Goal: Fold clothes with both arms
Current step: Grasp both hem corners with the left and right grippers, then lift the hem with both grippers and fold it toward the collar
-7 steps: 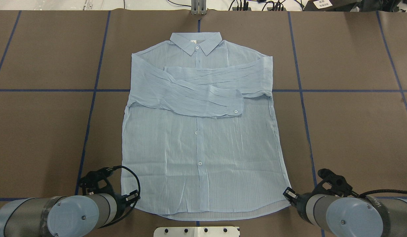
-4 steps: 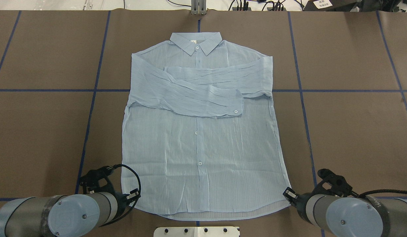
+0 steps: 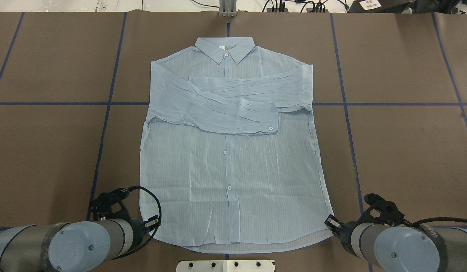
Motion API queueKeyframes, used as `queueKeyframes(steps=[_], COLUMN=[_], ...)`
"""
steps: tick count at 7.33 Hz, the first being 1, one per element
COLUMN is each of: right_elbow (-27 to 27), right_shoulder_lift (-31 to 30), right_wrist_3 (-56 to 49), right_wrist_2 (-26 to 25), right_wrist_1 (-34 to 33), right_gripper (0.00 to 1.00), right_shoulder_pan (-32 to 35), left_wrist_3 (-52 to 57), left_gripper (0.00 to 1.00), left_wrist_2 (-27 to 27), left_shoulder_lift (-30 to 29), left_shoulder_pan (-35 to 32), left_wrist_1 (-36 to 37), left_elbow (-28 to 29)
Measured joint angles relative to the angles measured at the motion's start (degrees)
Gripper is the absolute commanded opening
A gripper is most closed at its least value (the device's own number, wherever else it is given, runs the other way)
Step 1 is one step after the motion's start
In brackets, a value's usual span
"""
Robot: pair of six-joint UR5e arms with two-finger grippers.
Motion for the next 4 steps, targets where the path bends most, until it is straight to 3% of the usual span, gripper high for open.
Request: queueKeyframes(steps=[4], right_elbow=[7.18], right_shoulder_lift=[-2.51], right_wrist_3=[0.05], right_wrist_2=[-0.42], right_wrist_1=[-0.7], right_gripper=[0.0], right_shoulder_pan=[2.1], left_wrist_3=[-4.97], left_gripper=[0.0], left_wrist_2=[-4.74], left_shoulder_lift=[2.06], left_shoulder_pan=[-2.34], left_wrist_1=[0.59], left_elbow=[-12.96])
